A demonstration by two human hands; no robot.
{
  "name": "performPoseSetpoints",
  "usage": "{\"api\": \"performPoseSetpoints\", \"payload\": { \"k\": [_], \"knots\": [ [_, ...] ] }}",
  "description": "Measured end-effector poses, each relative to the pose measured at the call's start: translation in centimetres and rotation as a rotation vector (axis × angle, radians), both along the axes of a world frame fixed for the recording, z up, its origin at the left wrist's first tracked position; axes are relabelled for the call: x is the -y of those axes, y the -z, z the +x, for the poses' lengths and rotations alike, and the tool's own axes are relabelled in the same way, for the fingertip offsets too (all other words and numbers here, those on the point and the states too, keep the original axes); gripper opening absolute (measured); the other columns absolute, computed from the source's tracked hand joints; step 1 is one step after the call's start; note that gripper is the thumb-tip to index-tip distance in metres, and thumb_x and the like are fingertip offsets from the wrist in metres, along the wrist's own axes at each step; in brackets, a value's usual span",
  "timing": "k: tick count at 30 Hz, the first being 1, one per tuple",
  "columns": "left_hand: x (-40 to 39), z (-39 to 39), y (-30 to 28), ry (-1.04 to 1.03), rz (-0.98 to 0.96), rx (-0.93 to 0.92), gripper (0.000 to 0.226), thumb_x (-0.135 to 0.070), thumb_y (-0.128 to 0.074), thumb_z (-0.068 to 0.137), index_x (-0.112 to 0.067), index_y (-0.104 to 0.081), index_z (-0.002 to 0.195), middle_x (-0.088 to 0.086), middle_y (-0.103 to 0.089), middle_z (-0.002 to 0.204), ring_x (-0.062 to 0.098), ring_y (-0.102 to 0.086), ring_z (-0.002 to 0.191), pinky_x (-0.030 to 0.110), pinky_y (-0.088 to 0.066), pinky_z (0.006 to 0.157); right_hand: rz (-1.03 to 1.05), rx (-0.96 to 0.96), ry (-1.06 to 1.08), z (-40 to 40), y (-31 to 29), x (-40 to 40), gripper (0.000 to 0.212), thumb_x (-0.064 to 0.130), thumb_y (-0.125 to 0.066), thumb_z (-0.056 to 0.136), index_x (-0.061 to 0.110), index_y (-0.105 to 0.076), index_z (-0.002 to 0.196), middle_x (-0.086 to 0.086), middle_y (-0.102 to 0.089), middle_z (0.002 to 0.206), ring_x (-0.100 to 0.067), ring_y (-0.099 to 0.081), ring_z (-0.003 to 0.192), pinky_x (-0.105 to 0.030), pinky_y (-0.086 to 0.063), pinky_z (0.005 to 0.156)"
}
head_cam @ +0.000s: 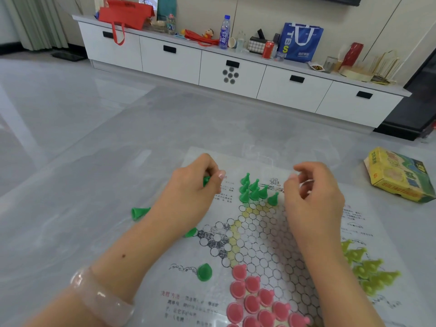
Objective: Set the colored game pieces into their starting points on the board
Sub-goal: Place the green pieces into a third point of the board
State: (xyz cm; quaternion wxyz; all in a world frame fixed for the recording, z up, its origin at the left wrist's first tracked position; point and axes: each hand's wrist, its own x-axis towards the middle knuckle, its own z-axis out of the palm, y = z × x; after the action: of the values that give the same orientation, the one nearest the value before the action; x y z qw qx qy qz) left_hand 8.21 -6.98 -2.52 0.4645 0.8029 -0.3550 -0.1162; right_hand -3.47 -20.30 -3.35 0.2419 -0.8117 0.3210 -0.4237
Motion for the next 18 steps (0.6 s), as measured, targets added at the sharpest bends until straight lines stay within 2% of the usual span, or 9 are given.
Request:
{"api": "performPoseSetpoints", "payload": {
  "k": [2, 3, 6, 9, 12, 15, 18],
  "knots": [
    [0.1, -0.4, -0.2, 0.061, -0.032, -0.111, 0.018, -0.028, -0.042, 0.094, -0.018, -0.048, 0.079, -0.013, -0.063, 0.058, 0.006, -0.046, 0.041, 0.015, -0.04, 0.041, -0.149, 0.056, -0.159, 0.2, -0.3, -0.6, 0.009, 0.017, -0.051, 0.086, 0.021, -0.056, 0.093, 0.009, -0.051, 0.078, -0.009, -0.049, 0.065, -0.014, -0.043, 0.061],
    [0.1, -0.5, -0.3, 0.074, -0.072, -0.204, 0.018, -0.025, -0.042, 0.094, -0.017, -0.049, 0.08, -0.011, -0.063, 0.057, 0.006, -0.046, 0.039, 0.016, -0.041, 0.04, -0.221, 0.047, -0.241, 0.3, -0.2, -0.9, 0.011, 0.018, -0.052, 0.084, 0.018, -0.059, 0.092, 0.01, -0.05, 0.077, -0.006, -0.047, 0.062, -0.01, -0.041, 0.06],
    [0.2, -0.5, -0.6, 0.081, -0.215, -0.506, 0.018, -0.017, -0.04, 0.096, -0.012, -0.049, 0.082, 0.005, -0.063, 0.073, 0.013, -0.053, 0.041, 0.02, -0.047, 0.042, -0.323, 0.005, -0.392, 0.7, 0.2, -1.6, 0.019, 0.021, -0.056, 0.082, 0.013, -0.065, 0.096, 0.01, -0.05, 0.083, 0.01, -0.041, 0.065, -0.005, -0.036, 0.062],
    [0.3, -0.4, -0.5, 0.073, -0.308, -0.703, 0.018, -0.012, -0.039, 0.096, -0.006, -0.052, 0.085, 0.011, -0.063, 0.077, 0.015, -0.063, 0.051, 0.022, -0.056, 0.054, -0.328, -0.042, -0.485, 1.1, 0.6, -1.8, 0.022, 0.025, -0.059, 0.081, 0.02, -0.066, 0.102, 0.009, -0.052, 0.085, 0.008, -0.04, 0.066, -0.009, -0.037, 0.06],
    [0.2, -0.1, -0.1, 0.096, -0.342, -0.841, 0.02, -0.012, -0.039, 0.096, -0.006, -0.055, 0.086, 0.017, -0.064, 0.086, 0.022, -0.069, 0.072, 0.026, -0.059, 0.068, -0.337, -0.088, -0.547, 1.3, 0.8, -1.9, 0.024, 0.025, -0.057, 0.082, 0.023, -0.066, 0.104, 0.007, -0.053, 0.086, -0.001, -0.046, 0.069, -0.02, -0.044, 0.056],
    [0.0, -0.1, -0.1, 0.167, -0.327, -0.961, 0.024, -0.013, -0.036, 0.097, -0.003, -0.057, 0.095, 0.025, -0.064, 0.104, 0.026, -0.07, 0.085, 0.027, -0.058, 0.071, -0.315, -0.131, -0.58, 1.5, 1.0, -2.2, 0.028, 0.026, -0.055, 0.081, 0.029, -0.063, 0.108, 0.013, -0.05, 0.089, -0.005, -0.053, 0.075, -0.025, -0.048, 0.058],
    [-0.1, -0.1, -0.4, 0.183, -0.338, -1.032, 0.026, -0.014, -0.035, 0.098, -0.003, -0.058, 0.097, 0.028, -0.063, 0.106, 0.028, -0.07, 0.089, 0.029, -0.059, 0.074, -0.281, -0.185, -0.583, 1.5, 1.2, -2.1, 0.024, 0.031, -0.054, 0.081, 0.029, -0.065, 0.103, 0.014, -0.054, 0.087, -0.004, -0.054, 0.076, -0.022, -0.046, 0.059]
  ]
}}
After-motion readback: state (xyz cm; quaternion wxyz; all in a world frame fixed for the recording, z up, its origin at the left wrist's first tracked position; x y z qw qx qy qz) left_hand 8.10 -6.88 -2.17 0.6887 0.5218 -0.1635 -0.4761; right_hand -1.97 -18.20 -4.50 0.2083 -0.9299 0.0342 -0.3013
